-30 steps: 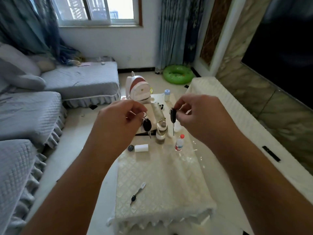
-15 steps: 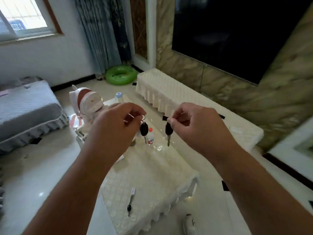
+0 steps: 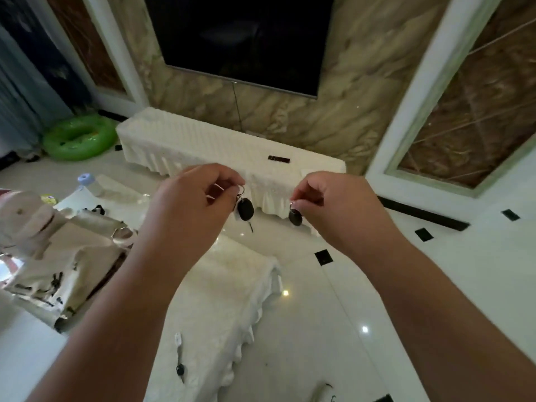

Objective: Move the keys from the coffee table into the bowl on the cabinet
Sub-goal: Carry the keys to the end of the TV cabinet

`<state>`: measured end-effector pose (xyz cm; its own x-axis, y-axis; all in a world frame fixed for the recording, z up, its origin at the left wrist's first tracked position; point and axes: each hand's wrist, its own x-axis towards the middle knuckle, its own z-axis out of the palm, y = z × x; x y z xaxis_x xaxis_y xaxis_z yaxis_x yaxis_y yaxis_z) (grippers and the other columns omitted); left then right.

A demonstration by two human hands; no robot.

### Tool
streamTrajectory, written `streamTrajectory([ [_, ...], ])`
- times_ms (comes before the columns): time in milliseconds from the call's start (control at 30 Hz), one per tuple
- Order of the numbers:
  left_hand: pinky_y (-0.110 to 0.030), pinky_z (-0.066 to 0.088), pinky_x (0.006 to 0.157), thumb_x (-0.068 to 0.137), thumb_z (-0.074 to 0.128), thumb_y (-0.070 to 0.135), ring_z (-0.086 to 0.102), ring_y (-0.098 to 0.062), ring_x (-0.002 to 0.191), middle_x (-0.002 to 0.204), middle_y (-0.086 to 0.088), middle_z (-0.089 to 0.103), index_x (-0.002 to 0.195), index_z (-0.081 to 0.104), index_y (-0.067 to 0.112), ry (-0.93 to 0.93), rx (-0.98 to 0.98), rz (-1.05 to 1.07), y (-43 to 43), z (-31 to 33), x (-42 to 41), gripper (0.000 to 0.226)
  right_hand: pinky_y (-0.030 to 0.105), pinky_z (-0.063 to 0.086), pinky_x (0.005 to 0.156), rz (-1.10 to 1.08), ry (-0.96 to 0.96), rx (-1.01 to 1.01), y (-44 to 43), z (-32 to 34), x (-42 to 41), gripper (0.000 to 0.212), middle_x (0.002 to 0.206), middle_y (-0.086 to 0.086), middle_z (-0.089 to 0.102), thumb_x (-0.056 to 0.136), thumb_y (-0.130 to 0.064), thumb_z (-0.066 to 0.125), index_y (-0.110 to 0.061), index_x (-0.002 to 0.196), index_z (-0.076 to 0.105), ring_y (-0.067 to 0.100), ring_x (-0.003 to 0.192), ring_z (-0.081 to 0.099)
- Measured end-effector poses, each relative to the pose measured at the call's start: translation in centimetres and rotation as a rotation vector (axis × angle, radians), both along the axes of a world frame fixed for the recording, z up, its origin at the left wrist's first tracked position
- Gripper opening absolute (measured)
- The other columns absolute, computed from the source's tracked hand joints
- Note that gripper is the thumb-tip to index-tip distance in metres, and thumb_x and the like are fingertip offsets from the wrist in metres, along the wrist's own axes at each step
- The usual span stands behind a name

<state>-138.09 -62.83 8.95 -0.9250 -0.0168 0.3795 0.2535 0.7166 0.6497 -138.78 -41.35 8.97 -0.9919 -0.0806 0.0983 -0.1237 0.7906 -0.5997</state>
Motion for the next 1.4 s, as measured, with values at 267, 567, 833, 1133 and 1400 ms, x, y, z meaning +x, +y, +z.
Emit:
streamTrajectory([
  [267,-0.009,0.039,0.045,0.088,0.068,0.021,0.059,0.003,0.060,0.085,0.015,0.068,0.089,0.071,0.038,-0.127,0.054,-0.125,7.4,-0.9,-2.6,0.017,0.013,0.039,0.047,-0.076,-0.262,0.021,7.7,-1.1,-0.8,0.011,0.075,-0.013,0.070,0.084,-0.031,0.074,-0.031,0.073,0.076,0.006,0.064,0.062],
  [567,-0.001,0.038,0.061,0.088,0.069,0.022,0.061,0.009,0.080,0.084,0.021,0.068,0.092,0.069,0.039,-0.160,-0.019,-0.065,13.9,-1.4,-3.9,0.017,0.020,0.051,0.068,-0.072,-0.136,-0.043,14.5,-2.2,-3.1,0.006,0.082,-0.014,0.068,0.085,-0.035,0.071,-0.030,0.082,0.071,0.002,0.075,0.063],
  [833,-0.004,0.039,0.057,0.087,0.069,0.023,0.061,0.009,0.076,0.080,0.026,0.066,0.093,0.069,0.040,-0.181,-0.049,-0.005,18.2,-2.6,-5.0,0.018,0.023,0.052,0.073,-0.085,0.035,-0.048,19.4,-2.6,-5.5,0.006,0.091,-0.019,0.067,0.088,-0.039,0.064,-0.034,0.090,0.067,-0.002,0.084,0.062],
  [1133,-0.006,0.038,0.058,0.087,0.069,0.027,0.059,0.011,0.080,0.082,0.023,0.065,0.093,0.066,0.042,-0.198,-0.052,-0.011,21.1,-4.7,-12.4,0.016,0.017,0.046,0.070,-0.110,0.055,-0.014,22.1,-4.1,-12.3,0.008,0.096,-0.020,0.068,0.090,-0.042,0.063,-0.036,0.093,0.066,-0.003,0.085,0.062],
  [1400,-0.007,0.037,0.060,0.088,0.068,0.027,0.058,0.013,0.082,0.081,0.023,0.065,0.094,0.066,0.039,-0.174,-0.053,-0.037,21.1,-5.8,-23.5,0.014,0.025,0.053,0.075,-0.097,0.036,-0.001,21.4,-3.5,-23.5,0.006,0.093,-0.017,0.068,0.090,-0.039,0.065,-0.034,0.091,0.067,-0.001,0.082,0.063],
])
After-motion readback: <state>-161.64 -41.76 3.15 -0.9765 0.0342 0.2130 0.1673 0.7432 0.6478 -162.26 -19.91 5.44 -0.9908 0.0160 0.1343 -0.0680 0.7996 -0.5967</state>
